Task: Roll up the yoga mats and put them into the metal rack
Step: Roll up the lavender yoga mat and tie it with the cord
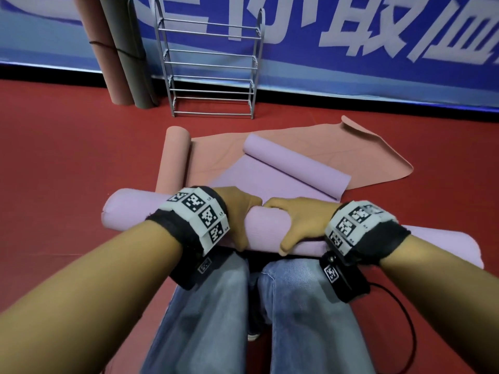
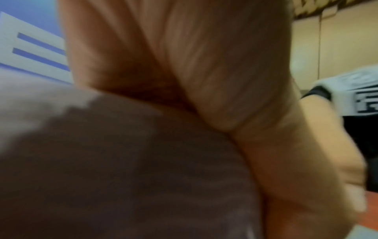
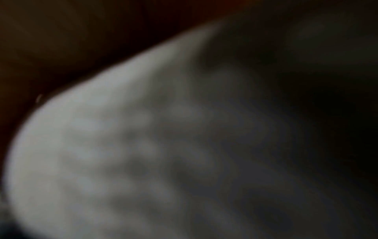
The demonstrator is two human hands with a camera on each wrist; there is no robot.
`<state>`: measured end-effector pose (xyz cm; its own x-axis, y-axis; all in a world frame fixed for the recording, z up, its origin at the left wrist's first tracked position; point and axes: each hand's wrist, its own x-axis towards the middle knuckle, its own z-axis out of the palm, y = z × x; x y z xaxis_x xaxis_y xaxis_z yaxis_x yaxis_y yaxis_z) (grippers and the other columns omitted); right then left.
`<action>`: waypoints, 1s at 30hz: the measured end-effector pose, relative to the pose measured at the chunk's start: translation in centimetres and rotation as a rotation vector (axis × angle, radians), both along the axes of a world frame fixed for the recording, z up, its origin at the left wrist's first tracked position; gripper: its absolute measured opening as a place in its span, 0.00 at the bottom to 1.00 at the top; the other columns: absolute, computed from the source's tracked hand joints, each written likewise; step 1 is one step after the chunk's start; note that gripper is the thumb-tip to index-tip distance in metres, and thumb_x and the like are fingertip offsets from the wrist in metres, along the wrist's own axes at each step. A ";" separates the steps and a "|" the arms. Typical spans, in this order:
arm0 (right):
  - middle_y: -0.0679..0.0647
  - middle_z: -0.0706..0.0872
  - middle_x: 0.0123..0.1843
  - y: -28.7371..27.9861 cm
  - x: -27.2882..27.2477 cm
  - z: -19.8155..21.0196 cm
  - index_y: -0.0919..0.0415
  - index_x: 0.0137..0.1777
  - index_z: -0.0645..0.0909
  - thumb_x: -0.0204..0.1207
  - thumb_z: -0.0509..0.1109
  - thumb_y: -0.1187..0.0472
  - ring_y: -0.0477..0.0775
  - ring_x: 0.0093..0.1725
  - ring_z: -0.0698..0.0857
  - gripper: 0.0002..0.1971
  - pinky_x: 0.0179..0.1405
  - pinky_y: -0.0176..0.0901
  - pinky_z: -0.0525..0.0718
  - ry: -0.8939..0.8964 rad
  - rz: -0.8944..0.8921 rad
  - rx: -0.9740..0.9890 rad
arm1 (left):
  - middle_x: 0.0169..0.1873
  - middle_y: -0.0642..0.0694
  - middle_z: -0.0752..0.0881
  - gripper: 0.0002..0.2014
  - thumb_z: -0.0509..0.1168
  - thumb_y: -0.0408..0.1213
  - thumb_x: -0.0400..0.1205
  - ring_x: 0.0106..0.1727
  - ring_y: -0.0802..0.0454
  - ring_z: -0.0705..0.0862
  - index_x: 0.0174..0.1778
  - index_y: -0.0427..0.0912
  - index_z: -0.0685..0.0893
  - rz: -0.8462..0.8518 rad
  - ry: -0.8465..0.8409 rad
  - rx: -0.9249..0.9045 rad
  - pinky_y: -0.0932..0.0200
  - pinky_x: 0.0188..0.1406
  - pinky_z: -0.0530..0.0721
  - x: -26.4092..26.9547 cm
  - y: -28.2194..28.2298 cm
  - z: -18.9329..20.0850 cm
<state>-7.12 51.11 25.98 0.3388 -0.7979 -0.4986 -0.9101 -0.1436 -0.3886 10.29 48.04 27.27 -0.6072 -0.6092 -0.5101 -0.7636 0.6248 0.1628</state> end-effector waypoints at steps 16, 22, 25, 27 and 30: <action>0.53 0.87 0.52 1.5 1.1 -2.3 0.42 0.72 0.67 0.56 0.83 0.45 0.59 0.51 0.84 0.43 0.48 0.48 0.82 0.177 0.011 -0.295 | 0.60 0.47 0.77 0.41 0.79 0.56 0.64 0.62 0.44 0.78 0.70 0.54 0.69 0.165 -0.059 -0.081 0.47 0.54 0.76 0.9 0.9 -1.7; 0.48 0.83 0.52 -0.2 1.0 -2.6 0.41 0.71 0.68 0.54 0.86 0.46 0.53 0.50 0.81 0.44 0.51 0.46 0.81 0.093 -0.055 -0.152 | 0.68 0.43 0.73 0.52 0.81 0.61 0.60 0.70 0.39 0.72 0.75 0.49 0.61 0.155 -0.122 -0.190 0.34 0.71 0.67 0.6 1.9 -3.6; 0.51 0.82 0.59 0.1 1.0 -3.0 0.43 0.72 0.65 0.55 0.85 0.43 0.56 0.56 0.81 0.46 0.54 0.49 0.81 0.078 -0.050 -0.189 | 0.66 0.45 0.75 0.50 0.81 0.61 0.60 0.69 0.41 0.72 0.73 0.51 0.64 0.192 -0.101 -0.166 0.36 0.69 0.68 0.5 1.3 -3.7; 0.51 0.77 0.65 0.8 1.0 -3.0 0.43 0.76 0.63 0.54 0.84 0.38 0.56 0.63 0.77 0.50 0.57 0.51 0.79 0.179 -0.008 -0.269 | 0.65 0.45 0.76 0.49 0.81 0.61 0.59 0.69 0.41 0.73 0.72 0.51 0.65 0.199 -0.097 -0.163 0.36 0.67 0.69 0.3 1.0 -3.7; 0.55 0.73 0.68 2.2 1.2 -3.5 0.44 0.83 0.51 0.54 0.84 0.37 0.60 0.65 0.76 0.61 0.59 0.55 0.78 0.409 0.022 -0.348 | 0.62 0.47 0.79 0.48 0.82 0.59 0.58 0.66 0.42 0.76 0.70 0.52 0.66 0.199 -0.108 -0.151 0.40 0.61 0.71 0.2 0.5 -4.0</action>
<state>-5.93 53.31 22.52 0.1908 -0.9343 -0.3011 -0.9726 -0.2215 0.0709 10.51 48.51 23.28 -0.4145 -0.7852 -0.4600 -0.8818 0.4715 -0.0102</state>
